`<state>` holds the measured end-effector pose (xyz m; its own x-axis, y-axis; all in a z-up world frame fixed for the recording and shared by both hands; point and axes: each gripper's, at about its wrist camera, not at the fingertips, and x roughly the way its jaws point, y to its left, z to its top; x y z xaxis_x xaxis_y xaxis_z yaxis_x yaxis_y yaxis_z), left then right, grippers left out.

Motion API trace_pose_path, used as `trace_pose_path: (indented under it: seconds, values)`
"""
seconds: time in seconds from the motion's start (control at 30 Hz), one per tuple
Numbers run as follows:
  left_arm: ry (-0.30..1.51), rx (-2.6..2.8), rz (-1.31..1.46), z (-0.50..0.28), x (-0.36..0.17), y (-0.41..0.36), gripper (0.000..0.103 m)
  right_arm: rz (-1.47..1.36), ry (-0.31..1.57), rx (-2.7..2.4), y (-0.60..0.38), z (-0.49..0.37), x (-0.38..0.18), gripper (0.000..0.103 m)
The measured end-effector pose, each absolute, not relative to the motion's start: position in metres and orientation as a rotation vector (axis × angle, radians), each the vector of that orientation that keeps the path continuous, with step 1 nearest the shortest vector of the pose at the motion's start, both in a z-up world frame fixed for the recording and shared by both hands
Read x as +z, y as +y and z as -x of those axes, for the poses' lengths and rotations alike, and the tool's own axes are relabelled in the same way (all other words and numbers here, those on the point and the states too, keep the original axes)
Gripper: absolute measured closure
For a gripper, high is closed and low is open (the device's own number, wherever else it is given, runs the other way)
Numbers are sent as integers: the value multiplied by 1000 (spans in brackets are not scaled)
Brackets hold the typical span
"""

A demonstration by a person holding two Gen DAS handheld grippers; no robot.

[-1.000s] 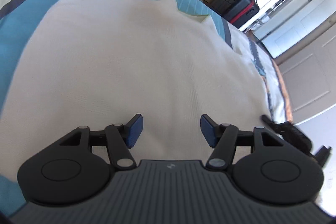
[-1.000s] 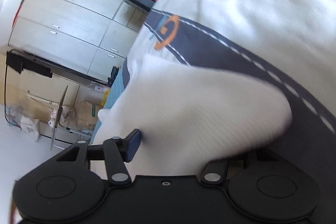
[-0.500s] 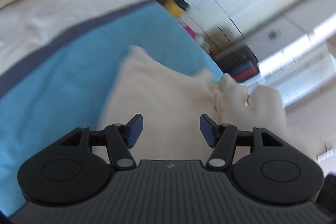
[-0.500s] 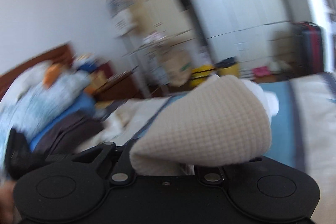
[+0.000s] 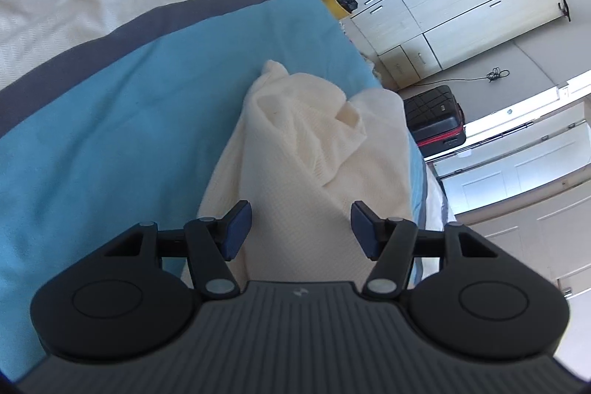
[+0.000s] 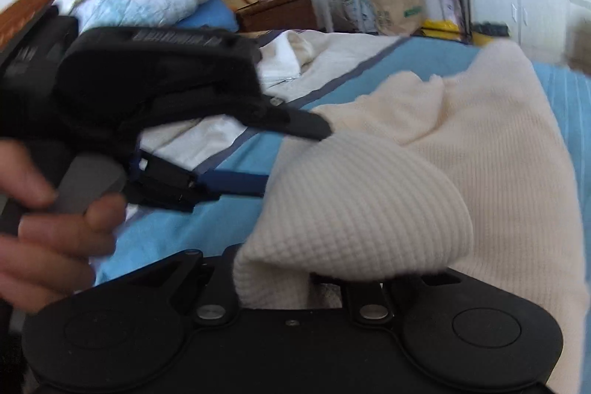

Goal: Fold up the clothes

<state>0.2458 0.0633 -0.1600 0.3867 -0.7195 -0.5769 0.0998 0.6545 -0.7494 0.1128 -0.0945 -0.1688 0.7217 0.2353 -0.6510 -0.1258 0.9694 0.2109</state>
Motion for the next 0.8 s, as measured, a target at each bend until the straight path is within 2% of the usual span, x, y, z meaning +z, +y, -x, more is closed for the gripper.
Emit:
trace_pose_path:
  seconds: [0.03, 0.07, 0.17, 0.37, 0.5, 0.57, 0.8]
  values:
    - [1060, -574, 687, -246, -161, 63, 45, -135, 751, 208, -91, -114, -168, 75]
    - [1065, -568, 688, -245, -162, 65, 45, -130, 757, 228, -88, -111, -166, 65]
    - [1067, -551, 710, -243, -164, 73, 45, -136, 766, 311, -87, -94, -157, 57]
    - [1058, -499, 699, -239, -161, 81, 45, -226, 721, 465, -123, -38, -129, 56]
    - [1010, -410, 557, -231, -148, 74, 43, -191, 695, 297, -166, 12, -113, 54]
    - [978, -382, 473, -227, -139, 71, 43, -134, 712, 210, -177, 30, -113, 54]
    - [960, -531, 496, -218, -127, 63, 43, -31, 804, 63, -188, 44, -142, 54]
